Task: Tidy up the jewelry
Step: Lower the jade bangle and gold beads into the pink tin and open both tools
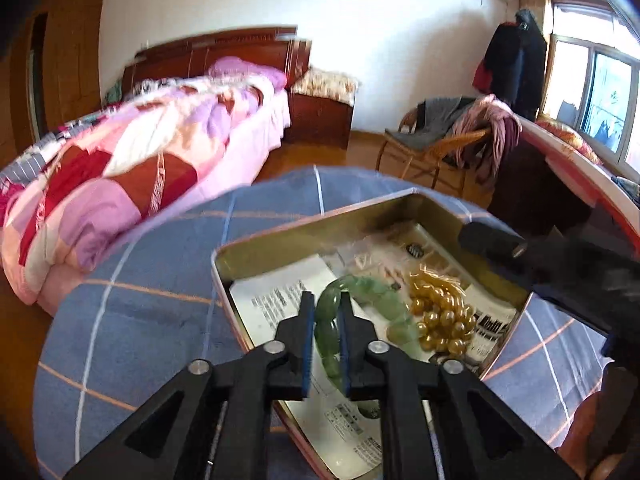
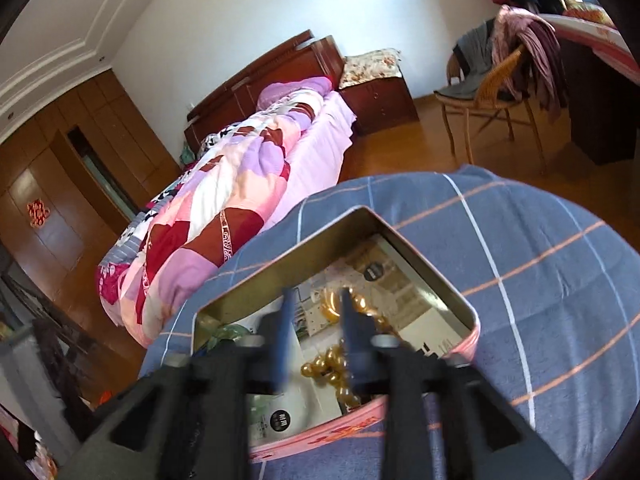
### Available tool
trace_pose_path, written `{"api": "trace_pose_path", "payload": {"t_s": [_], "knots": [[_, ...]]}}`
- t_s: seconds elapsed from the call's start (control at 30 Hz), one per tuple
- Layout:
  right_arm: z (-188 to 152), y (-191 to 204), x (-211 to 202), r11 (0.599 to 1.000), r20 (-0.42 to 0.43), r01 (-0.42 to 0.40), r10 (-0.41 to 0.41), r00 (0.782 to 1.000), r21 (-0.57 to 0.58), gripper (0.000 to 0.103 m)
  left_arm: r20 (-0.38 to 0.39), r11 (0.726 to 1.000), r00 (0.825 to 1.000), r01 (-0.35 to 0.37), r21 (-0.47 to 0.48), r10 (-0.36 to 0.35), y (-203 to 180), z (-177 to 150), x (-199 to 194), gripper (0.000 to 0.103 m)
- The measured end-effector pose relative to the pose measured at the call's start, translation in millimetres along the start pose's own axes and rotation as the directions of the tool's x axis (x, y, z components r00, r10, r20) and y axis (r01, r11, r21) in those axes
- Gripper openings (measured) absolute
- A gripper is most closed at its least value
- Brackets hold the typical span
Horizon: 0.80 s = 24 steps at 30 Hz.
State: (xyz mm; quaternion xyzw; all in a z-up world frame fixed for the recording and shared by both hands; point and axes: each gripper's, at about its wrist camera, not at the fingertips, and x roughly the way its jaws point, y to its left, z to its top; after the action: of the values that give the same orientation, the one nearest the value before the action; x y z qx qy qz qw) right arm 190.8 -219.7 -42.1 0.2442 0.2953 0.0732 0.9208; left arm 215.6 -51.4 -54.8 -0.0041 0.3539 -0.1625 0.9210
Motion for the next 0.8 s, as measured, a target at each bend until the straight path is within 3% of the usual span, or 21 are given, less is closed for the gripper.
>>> {"api": "trace_pose_path", "payload": {"t_s": [0.03, 0.07, 0.1, 0.2, 0.43, 0.63, 0.8], "knots": [[1.0, -2.7, -8.1, 1.000, 0.035, 0.013, -0.014, 0.999, 0.009, 0.072, -0.001, 1.000, 1.000, 0.003, -0.005, -0.003, 0.3, 0.2, 0.5, 0.020], [2.8, -2.3, -14.8, 1.000, 0.065, 0.027, -0.027, 0.997, 0.005, 0.072, 0.009, 1.000, 1.000, 0.003, -0.008, -0.003, -0.1, -0.3, -1.4, 0.029], [4.1, -1.8, -20.1, 0.999, 0.090, 0.041, -0.041, 0.995, 0.002, 0.072, 0.018, 1.000, 1.000, -0.003, -0.009, 0.003, -0.6, -0.6, -3.2, 0.045], [5.7, -3.5, -33.7, 0.997, 0.143, 0.077, -0.077, 0.987, 0.010, 0.072, 0.067, 1.000, 0.998, -0.006, 0.000, 0.006, -3.4, -0.8, -11.4, 0.074], [6.7, 2.0, -38.5, 0.993, 0.153, 0.117, -0.115, 0.982, -0.007, 0.072, 0.105, 0.999, 0.993, -0.054, 0.005, 0.053, -6.3, 4.1, -17.1, 0.077], [-1.3, 13.6, -61.1, 0.991, 0.191, 0.134, -0.133, 0.973, 0.008, 0.073, 0.163, 0.998, 0.985, -0.065, 0.027, 0.059, -14.3, 10.7, -47.2, 0.077], [-17.2, 17.6, -80.2, 0.987, 0.182, 0.162, -0.157, 0.971, -0.011, 0.073, 0.142, 0.998, 0.989, -0.052, 0.042, 0.046, -20.3, 0.3, -65.7, 0.078]]}}
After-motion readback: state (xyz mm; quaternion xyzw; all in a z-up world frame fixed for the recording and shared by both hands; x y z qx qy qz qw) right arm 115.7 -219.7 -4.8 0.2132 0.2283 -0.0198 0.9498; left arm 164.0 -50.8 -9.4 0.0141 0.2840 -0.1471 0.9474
